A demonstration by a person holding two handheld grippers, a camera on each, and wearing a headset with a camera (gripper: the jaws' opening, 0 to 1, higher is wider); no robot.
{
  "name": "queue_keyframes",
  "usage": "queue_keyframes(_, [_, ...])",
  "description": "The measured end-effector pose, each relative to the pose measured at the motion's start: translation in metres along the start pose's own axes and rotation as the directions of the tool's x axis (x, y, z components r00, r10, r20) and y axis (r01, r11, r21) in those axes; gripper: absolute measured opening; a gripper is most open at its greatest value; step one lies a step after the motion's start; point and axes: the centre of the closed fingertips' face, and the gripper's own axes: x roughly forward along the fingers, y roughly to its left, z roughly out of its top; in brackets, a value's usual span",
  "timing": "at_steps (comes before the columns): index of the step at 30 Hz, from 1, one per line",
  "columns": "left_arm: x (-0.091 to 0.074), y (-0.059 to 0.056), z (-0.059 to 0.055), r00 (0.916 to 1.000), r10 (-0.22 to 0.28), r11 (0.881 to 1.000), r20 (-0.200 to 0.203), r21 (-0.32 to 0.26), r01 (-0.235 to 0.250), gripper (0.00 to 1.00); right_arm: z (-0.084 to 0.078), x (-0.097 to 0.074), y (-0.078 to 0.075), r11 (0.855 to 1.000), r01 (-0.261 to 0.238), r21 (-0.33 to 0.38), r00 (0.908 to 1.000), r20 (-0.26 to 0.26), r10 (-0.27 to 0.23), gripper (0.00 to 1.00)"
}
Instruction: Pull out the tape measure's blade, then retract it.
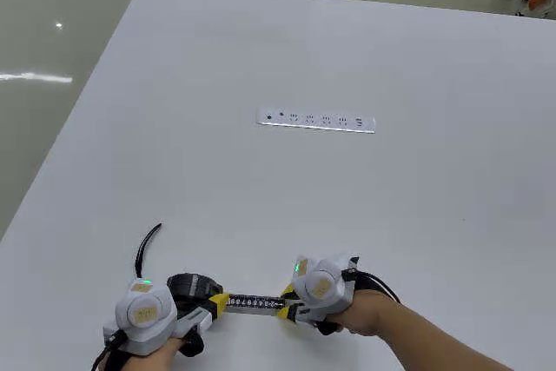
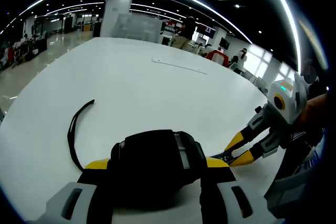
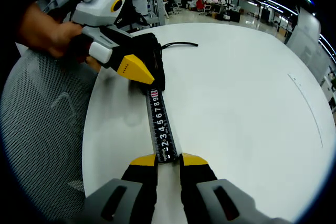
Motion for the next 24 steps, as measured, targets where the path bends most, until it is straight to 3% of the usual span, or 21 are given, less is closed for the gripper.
queue_keyframes(24, [0.0004, 0.0009, -0.0004, 1.0, 0.003, 1.0, -0.003, -0.002, -0.003, 0.63, 0.007, 0.0064, 0.0002, 1.0, -0.008, -0.001, 0.9999, 0.01, 0.008, 0.14])
